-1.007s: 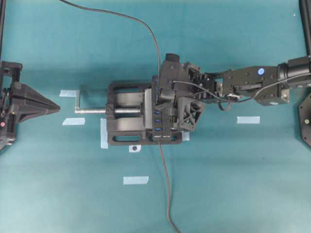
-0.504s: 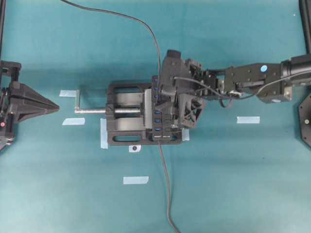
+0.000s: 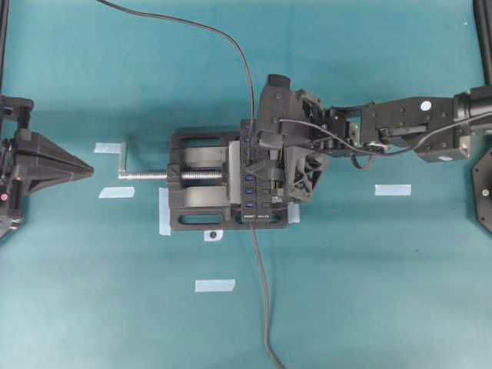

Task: Insert the USB into the center port of the fixed hub

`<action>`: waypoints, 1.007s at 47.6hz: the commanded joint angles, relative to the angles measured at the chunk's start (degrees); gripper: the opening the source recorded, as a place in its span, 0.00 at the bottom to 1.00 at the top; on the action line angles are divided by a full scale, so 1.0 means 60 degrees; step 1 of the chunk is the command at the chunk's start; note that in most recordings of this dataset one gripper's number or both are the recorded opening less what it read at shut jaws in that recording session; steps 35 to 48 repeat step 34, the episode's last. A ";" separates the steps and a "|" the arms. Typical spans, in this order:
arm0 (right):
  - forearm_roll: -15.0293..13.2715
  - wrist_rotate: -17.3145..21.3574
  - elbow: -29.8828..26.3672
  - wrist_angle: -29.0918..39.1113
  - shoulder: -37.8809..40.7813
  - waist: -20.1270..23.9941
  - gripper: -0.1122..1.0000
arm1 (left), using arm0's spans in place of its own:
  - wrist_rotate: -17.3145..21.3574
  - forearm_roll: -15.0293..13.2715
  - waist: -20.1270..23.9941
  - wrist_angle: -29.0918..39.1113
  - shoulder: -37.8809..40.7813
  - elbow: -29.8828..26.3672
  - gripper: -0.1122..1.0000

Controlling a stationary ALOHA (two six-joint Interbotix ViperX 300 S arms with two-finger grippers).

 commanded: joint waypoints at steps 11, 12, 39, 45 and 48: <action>0.0000 0.0044 -0.0132 0.0337 -0.0542 0.0103 0.74 | -0.0234 0.0015 -0.0015 -0.0044 0.0044 -0.0044 0.12; 0.0000 0.0044 -0.0117 0.0352 -0.0571 0.0103 0.74 | -0.0264 0.0015 -0.0015 -0.0044 0.0044 -0.0044 0.12; 0.0000 0.0029 -0.0117 0.0396 -0.0747 0.0176 0.74 | -0.0264 0.0015 0.0000 -0.0044 0.0044 0.0015 0.12; 0.0000 0.0029 -0.0117 0.0396 -0.0747 0.0176 0.74 | -0.0264 0.0015 0.0000 -0.0044 0.0044 0.0015 0.12; 0.0000 0.0029 -0.0117 0.0396 -0.0747 0.0176 0.74 | -0.0264 0.0015 0.0000 -0.0044 0.0044 0.0015 0.12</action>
